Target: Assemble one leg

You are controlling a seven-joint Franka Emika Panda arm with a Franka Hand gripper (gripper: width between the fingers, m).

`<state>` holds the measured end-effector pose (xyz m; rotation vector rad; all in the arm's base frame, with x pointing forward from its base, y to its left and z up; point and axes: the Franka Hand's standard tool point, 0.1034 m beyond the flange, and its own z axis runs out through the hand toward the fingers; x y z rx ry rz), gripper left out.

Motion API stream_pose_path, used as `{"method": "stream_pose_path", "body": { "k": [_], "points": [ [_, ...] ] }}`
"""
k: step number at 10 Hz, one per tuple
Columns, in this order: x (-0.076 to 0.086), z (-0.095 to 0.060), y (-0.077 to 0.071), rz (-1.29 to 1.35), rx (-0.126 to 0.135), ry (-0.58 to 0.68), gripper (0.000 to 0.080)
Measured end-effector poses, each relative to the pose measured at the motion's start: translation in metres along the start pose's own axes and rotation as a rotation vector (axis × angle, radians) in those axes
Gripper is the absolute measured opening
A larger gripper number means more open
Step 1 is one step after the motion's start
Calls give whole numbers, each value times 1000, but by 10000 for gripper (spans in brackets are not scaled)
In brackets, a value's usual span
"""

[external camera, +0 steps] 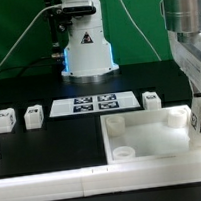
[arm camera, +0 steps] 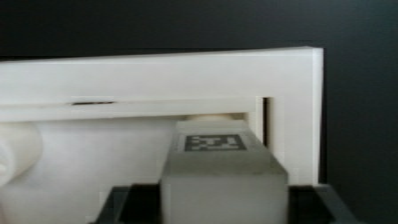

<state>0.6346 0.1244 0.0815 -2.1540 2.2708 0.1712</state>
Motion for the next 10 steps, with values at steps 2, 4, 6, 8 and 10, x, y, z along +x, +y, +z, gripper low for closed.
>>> {"method": "stream_pose_path", "body": {
  "k": [2,4,6,8,10],
  "points": [
    [-1,0,0,-15,0,0,479],
    [-2,0,1,-35,-1,0,611],
    [0,0,0,-131,-2,1,648],
    [1,0,0,-191,-3,2,648],
    [3,0,0,-287,-4,2,649]
  ]
}}
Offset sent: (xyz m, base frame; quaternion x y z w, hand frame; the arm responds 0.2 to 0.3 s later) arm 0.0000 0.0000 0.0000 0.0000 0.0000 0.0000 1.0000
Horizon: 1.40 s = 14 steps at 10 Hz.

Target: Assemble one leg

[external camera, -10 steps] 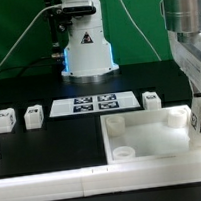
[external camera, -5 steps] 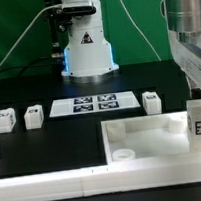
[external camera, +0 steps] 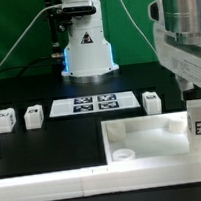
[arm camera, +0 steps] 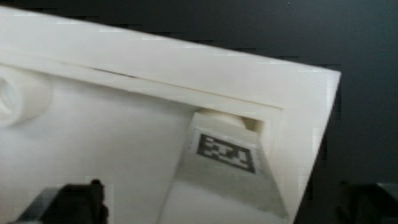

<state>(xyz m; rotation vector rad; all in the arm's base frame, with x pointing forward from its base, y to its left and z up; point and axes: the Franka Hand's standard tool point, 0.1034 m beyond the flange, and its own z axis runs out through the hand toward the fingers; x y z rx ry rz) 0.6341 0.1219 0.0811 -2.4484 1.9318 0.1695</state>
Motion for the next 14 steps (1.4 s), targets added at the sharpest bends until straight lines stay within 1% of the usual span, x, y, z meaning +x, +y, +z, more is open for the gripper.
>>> {"method": "stream_pose_path", "body": {
  "k": [10,13,14],
  "points": [
    [0,0,0,0,0,0,649],
    [0,0,1,-146,-4,1,649],
    [3,-1,4,-343,-26,-7,649]
  ]
}}
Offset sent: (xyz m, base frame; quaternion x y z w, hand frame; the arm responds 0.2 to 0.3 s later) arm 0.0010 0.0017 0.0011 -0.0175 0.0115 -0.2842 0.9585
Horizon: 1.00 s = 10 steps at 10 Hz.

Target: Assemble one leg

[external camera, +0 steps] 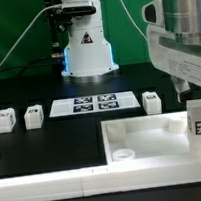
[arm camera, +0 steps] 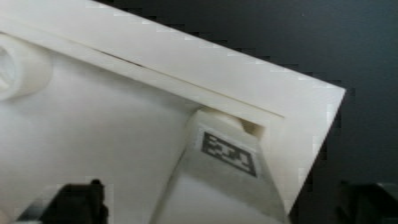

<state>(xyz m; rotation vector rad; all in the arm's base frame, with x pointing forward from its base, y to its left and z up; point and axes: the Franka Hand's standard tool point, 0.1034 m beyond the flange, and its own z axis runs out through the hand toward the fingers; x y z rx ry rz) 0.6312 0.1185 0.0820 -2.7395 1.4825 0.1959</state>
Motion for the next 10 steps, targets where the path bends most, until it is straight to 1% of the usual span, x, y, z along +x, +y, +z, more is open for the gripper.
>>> {"method": "stream_pose_path", "body": {
  "k": [1,3,5,6,7,10],
  "points": [
    [2,-1,2,-131,-6,-5,649],
    [3,-1,2,-368,-6,-5,649],
    [2,0,3,-530,-7,-6,649],
    [3,0,3,-674,-7,-6,649],
    [2,0,3,-733,-7,-7,649],
    [1,1,2,-749,-8,-8,649]
  ]
}}
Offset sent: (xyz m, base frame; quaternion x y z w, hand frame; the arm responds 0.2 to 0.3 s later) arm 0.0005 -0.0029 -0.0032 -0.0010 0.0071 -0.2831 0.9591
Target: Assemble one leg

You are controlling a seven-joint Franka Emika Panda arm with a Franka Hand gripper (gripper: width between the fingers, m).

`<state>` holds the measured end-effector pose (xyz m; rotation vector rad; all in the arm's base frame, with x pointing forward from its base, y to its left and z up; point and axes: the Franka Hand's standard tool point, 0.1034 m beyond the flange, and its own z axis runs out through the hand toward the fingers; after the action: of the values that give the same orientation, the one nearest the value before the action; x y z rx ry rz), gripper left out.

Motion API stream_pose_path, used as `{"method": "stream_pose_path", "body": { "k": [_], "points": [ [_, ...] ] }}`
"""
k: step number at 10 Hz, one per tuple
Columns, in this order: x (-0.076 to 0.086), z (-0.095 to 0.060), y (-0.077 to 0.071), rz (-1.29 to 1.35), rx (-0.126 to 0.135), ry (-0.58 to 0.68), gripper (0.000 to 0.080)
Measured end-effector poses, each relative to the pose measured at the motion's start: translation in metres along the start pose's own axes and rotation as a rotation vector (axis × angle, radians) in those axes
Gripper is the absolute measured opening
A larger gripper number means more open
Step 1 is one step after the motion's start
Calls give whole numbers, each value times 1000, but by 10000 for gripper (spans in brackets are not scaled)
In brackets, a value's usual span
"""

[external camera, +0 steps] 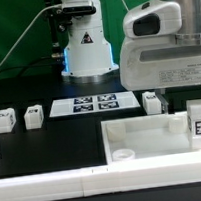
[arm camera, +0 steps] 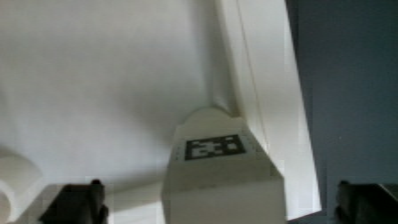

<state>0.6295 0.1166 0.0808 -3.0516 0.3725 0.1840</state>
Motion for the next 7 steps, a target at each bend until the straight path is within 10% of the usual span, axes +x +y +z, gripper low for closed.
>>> {"method": "stream_pose_path", "body": {
  "k": [3,7],
  "points": [
    [0,1,1,-18,0,-1,649],
    [0,1,1,-18,0,-1,291]
  ]
}}
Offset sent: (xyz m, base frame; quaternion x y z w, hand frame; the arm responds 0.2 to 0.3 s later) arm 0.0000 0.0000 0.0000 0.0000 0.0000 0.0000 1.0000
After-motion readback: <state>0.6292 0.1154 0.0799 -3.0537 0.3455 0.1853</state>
